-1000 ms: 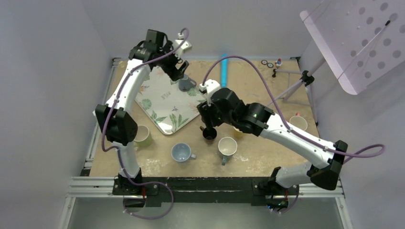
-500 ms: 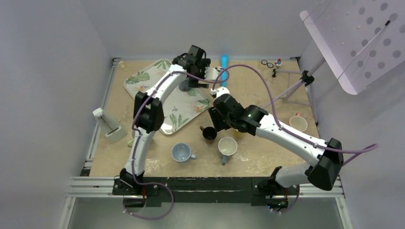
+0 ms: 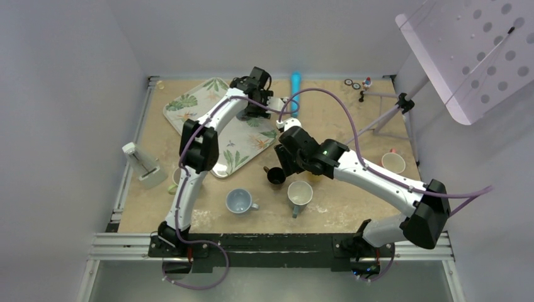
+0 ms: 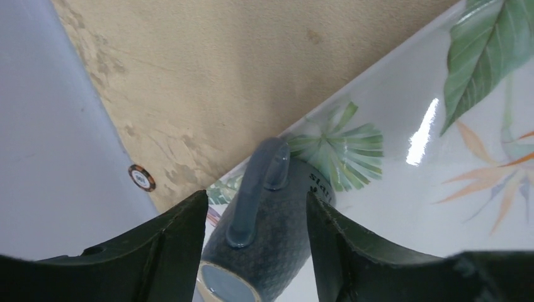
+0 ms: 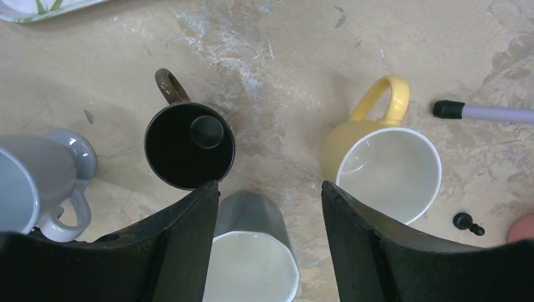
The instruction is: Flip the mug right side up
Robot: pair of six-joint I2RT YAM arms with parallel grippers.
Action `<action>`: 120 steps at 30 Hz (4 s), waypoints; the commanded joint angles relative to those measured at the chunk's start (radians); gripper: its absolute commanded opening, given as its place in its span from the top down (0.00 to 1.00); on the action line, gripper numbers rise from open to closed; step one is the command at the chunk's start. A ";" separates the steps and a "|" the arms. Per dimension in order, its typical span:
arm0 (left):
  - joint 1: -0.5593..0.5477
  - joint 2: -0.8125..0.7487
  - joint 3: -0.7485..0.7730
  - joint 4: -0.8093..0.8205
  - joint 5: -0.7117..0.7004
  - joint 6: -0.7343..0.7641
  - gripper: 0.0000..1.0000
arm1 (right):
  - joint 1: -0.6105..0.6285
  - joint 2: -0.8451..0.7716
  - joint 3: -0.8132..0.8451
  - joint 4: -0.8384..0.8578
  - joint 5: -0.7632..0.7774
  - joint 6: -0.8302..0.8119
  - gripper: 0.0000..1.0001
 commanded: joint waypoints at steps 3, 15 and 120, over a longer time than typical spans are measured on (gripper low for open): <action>0.026 -0.048 -0.031 -0.130 -0.040 -0.087 0.47 | -0.003 -0.029 0.016 0.001 0.017 0.012 0.36; 0.036 -0.185 -0.187 -0.242 0.097 -0.095 0.51 | -0.003 -0.062 0.013 -0.004 0.010 0.039 0.36; 0.268 -1.025 -0.791 -0.041 0.319 -1.019 0.00 | -0.334 -0.383 -0.485 0.034 -0.159 0.512 1.00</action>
